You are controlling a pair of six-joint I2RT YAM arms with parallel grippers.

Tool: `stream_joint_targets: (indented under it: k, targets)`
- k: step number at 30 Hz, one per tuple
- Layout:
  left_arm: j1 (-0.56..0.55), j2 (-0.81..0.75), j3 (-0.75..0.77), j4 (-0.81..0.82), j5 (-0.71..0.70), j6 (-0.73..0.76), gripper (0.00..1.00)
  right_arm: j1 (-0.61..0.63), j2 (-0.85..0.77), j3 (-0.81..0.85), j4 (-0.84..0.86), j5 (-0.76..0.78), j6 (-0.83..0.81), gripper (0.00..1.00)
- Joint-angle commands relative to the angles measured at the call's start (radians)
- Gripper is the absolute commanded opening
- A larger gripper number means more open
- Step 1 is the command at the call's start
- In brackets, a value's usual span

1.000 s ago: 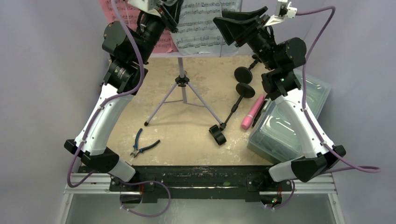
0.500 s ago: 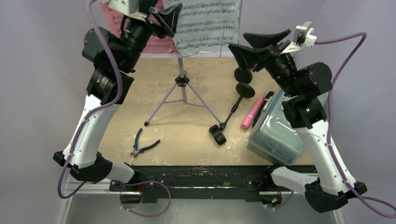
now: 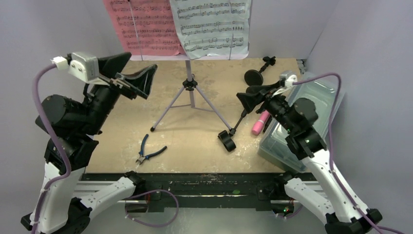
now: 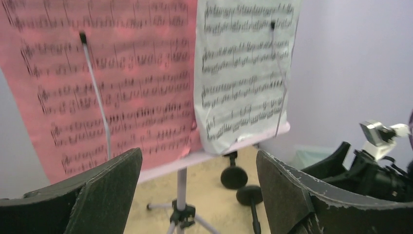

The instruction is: Set up the instrument practice props

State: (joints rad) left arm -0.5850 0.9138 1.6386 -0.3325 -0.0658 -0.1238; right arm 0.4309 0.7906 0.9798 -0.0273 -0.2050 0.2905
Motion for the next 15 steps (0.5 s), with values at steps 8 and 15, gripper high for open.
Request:
stream_joint_targets:
  k: [8,15]
  targets:
    - [0.000,-0.159,-0.381,-0.259,-0.057,-0.083,0.91,0.163,0.381,-0.139,0.165,0.056,-0.019,0.77]
    - [0.000,-0.229,-0.555,-0.221,-0.083,-0.073,0.94,0.172,0.571,-0.086,0.210,0.108,-0.099,0.74]
